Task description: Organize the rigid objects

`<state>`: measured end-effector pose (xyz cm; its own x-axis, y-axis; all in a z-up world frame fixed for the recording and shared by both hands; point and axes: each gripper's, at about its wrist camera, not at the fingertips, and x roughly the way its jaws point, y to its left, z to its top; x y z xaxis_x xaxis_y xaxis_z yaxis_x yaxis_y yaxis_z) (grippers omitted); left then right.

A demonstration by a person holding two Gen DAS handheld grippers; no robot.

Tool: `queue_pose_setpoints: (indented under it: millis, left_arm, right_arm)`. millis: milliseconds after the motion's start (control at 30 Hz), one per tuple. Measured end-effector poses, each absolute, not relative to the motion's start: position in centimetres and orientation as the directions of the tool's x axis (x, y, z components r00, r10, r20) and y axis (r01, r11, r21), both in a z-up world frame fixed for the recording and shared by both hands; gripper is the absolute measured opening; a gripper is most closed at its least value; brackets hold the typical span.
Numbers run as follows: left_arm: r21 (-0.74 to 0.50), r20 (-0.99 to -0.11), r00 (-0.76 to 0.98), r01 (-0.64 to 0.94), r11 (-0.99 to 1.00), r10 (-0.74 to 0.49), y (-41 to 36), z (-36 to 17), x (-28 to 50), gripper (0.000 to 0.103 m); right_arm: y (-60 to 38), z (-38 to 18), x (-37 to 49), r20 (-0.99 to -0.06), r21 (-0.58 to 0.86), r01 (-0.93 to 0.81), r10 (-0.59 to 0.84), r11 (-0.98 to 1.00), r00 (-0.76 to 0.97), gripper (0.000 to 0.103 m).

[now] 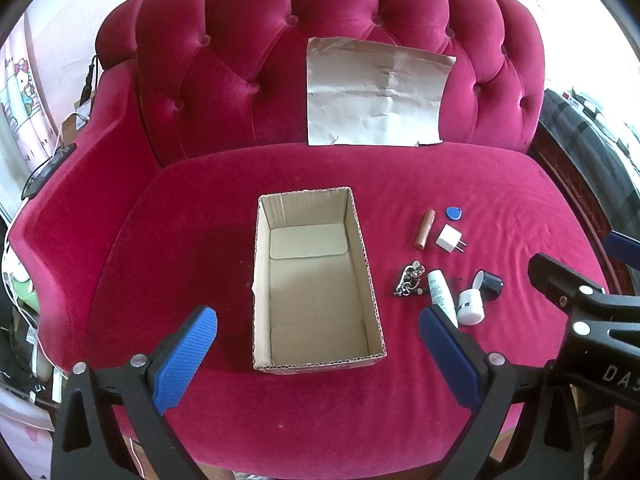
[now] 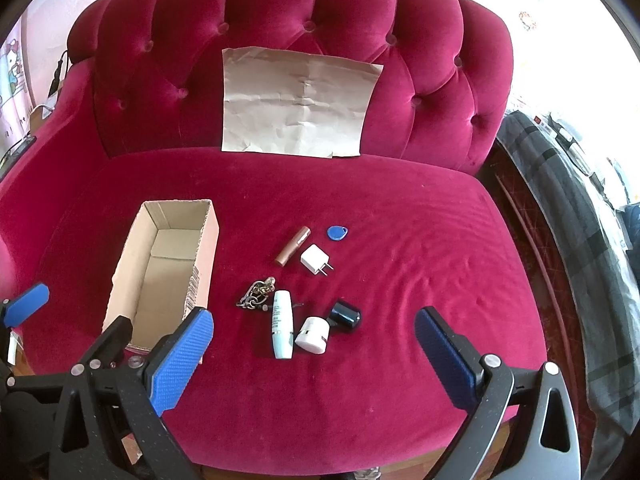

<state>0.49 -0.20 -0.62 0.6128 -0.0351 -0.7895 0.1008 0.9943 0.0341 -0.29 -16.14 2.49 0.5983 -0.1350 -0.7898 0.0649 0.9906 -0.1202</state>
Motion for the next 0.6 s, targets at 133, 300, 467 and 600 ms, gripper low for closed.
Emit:
queue_pose_setpoints:
  millis: [133,300,467,600]
  left_arm:
    - [0.031,-0.794,0.607,0.1,0.994,-0.036,0.0,-0.7,0.8,0.103]
    - [0.029,-0.795,0.606,0.086,0.996,-0.029,1.0,-1.0,1.9,0.103]
    - [0.03,-0.806,0.591,0.063,0.998,-0.013,2.5,-2.5,3.7,0.103]
    - [0.028,-0.816,0.578,0.058,0.998,-0.011,3.4,-4.1,5.0,0.103]
  right_arm:
    - [-16.1,2.5,0.1,-0.789,-0.134,0.068,-0.148,0.989,0.596,0.103]
    - [-16.3,3.1,0.9,-0.779,-0.137,0.071,-0.152,0.988,0.608,0.103]
    - [-16.2,2.8,2.4,-0.778,-0.157,0.062,-0.162,0.986,0.607,0.103]
    - [-16.4,1.4,3.9,-0.793,-0.163,0.056,-0.165,0.985,0.586,0.103]
